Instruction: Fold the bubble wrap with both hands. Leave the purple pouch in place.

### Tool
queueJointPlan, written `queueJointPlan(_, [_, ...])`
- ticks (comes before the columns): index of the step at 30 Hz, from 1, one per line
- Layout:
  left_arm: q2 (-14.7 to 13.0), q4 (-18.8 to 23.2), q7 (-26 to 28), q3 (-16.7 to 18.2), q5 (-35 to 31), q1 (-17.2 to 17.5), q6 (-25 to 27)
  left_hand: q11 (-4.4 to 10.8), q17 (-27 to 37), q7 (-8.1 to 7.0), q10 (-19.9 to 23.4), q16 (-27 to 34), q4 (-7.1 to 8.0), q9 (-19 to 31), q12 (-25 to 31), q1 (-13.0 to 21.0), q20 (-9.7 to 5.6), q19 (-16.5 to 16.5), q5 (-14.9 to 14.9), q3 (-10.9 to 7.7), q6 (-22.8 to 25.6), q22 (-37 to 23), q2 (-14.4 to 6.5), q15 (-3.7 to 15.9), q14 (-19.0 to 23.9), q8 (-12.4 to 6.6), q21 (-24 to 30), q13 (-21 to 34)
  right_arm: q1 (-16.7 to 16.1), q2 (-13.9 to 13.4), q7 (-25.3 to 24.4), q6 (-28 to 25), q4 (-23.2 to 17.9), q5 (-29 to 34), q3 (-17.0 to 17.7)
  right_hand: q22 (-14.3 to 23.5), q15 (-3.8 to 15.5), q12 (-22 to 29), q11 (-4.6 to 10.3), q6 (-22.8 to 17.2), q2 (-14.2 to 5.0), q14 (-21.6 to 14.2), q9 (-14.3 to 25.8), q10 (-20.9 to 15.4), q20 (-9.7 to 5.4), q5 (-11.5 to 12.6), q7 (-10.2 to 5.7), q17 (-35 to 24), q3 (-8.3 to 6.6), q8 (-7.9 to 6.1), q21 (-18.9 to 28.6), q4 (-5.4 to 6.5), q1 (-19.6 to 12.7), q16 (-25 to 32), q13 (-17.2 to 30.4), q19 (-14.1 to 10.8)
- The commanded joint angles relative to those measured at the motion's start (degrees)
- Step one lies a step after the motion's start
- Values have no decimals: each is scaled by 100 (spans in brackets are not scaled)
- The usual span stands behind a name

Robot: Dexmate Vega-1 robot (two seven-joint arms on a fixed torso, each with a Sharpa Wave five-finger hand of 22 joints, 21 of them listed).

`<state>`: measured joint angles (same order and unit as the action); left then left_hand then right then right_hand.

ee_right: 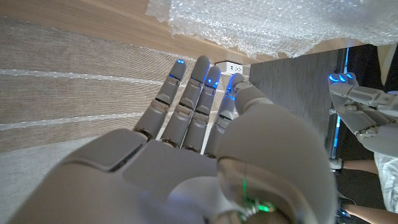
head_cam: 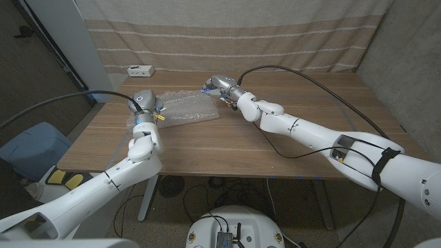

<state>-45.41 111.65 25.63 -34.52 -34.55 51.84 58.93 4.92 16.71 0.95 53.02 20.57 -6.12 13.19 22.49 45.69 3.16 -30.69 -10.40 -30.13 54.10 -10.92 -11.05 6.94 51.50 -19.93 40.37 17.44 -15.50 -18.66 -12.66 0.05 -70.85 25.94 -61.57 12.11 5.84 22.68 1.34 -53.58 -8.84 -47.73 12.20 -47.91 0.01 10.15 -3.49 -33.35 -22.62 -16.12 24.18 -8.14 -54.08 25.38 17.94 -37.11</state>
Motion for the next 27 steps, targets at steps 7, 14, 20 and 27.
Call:
queueJointPlan(7, [-235,174,-75,252,926,253,51,-15,-19,14,-59,-45,28,28,16,28,-11,-253,-48,-148,-13,-10,36,94,12,-4,129,103,-129,6,1310,184,-524,143,158,20,357,-16,-18,103,-34,39,18,98,22,8,17,1,-48,30,86,33,25,-92,61,-43])
queueJointPlan(14, [-338,176,-108,167,1133,185,-52,-68,-141,-83,-87,-153,3,-22,2,-2,-45,-316,-48,-263,-195,5,111,96,-24,142,172,164,-120,184,1583,219,-239,123,61,25,271,-92,-71,470,-12,148,8,301,78,-10,-31,21,7,197,131,177,265,-210,83,11])
queueJointPlan(20, [-353,60,-242,159,1445,95,-232,-108,-285,-29,-197,-297,28,-89,-112,-117,5,-368,-29,-307,-345,23,160,22,-144,288,198,133,-93,357,1648,301,61,106,-25,24,238,-116,-101,560,-34,201,3,333,106,-10,0,35,11,245,142,236,357,-268,73,49])
queueJointPlan(27, [-327,-104,-230,312,1881,119,-634,-302,-495,199,-540,-614,218,-197,-470,-471,203,-167,-33,-403,-912,65,132,-224,-548,706,79,-51,71,658,1808,342,687,27,-154,22,224,-166,-121,599,-73,248,-3,425,112,2,7,56,-35,274,155,243,369,-327,58,89])
